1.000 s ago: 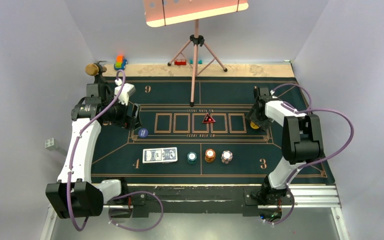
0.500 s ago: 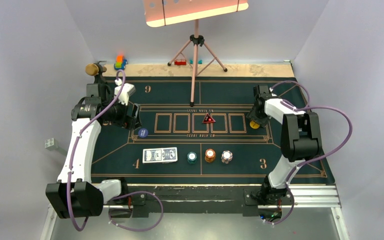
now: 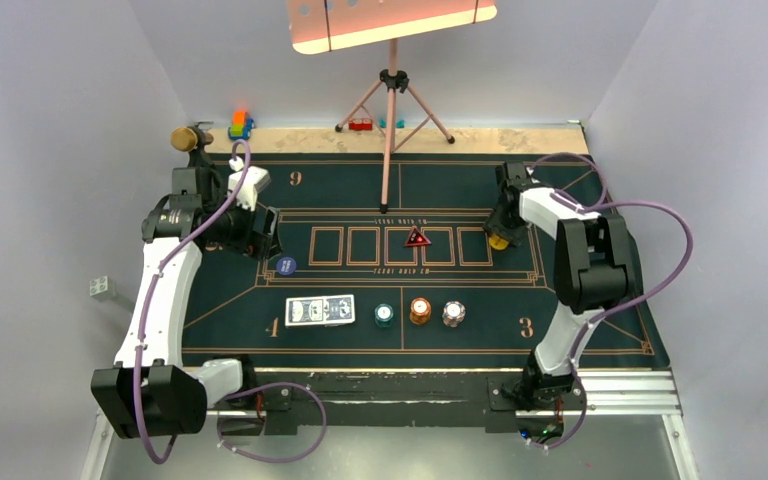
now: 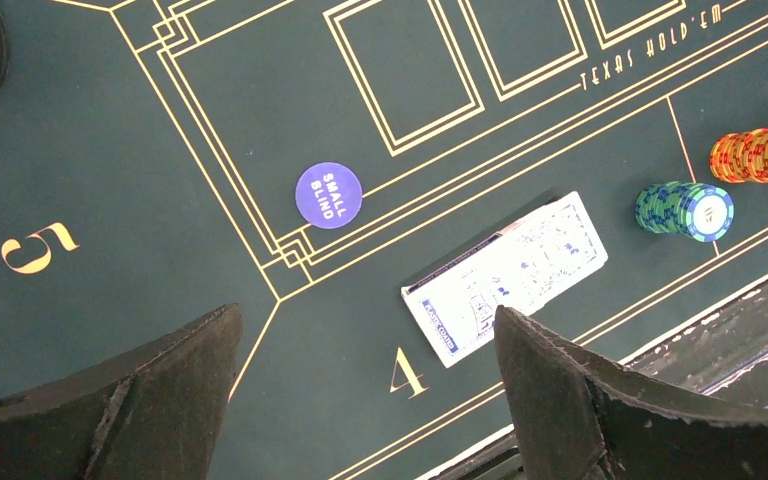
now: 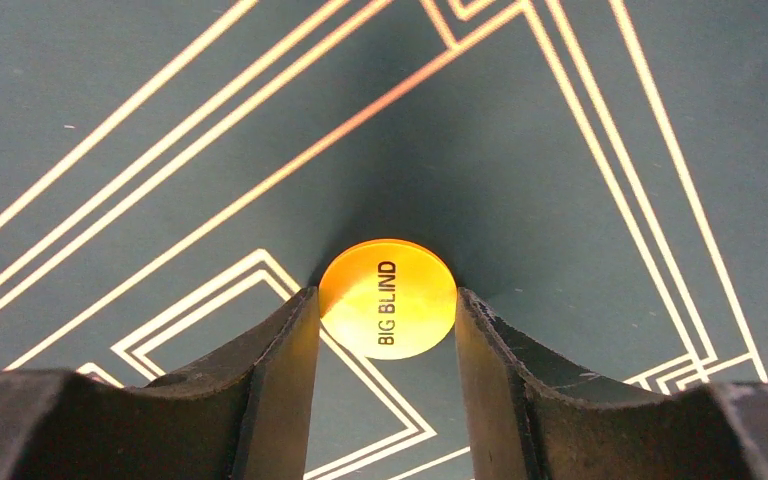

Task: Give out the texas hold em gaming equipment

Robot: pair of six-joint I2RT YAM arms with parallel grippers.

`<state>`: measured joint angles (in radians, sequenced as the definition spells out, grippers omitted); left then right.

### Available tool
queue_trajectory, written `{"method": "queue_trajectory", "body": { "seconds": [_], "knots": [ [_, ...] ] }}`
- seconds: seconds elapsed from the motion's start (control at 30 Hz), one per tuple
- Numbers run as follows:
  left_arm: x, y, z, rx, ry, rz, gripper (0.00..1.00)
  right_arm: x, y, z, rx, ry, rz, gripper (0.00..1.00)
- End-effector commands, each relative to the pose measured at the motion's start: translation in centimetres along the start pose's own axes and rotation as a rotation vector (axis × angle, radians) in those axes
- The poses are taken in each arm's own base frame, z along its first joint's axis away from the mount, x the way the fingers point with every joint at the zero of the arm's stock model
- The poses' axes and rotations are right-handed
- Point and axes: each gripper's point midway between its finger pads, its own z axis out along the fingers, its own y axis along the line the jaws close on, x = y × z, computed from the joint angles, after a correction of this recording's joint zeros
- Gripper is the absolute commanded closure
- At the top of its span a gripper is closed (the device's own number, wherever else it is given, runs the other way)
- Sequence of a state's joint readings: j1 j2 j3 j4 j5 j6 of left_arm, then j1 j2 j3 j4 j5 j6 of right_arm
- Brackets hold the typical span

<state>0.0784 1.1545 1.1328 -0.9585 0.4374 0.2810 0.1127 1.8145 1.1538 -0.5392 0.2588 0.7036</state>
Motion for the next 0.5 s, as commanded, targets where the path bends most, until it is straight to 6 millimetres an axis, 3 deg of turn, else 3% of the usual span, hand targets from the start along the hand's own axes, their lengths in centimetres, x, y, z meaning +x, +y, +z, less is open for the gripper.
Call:
{"method": "queue_trajectory", "body": {
  "seconds": [0.0, 0.27, 0.47],
  "knots": [
    [-0.9, 0.3, -0.5, -0.021, -0.045, 0.029, 0.0, -1.1, 4.6, -0.3, -0.095, -0.01, -0.001, 0.51],
    [-0.9, 0.5, -0.8, -0.035, -0.045, 0.043, 0.0, -0.9, 12.1, -0.3, -0.185, 0.0, -0.082, 0.51],
    [-0.5, 1.0, -0.3, -0.048, -0.031, 0.044, 0.0, -1.9, 16.4, 0.2, -0.241, -0.003, -0.098, 0.51]
  ]
}}
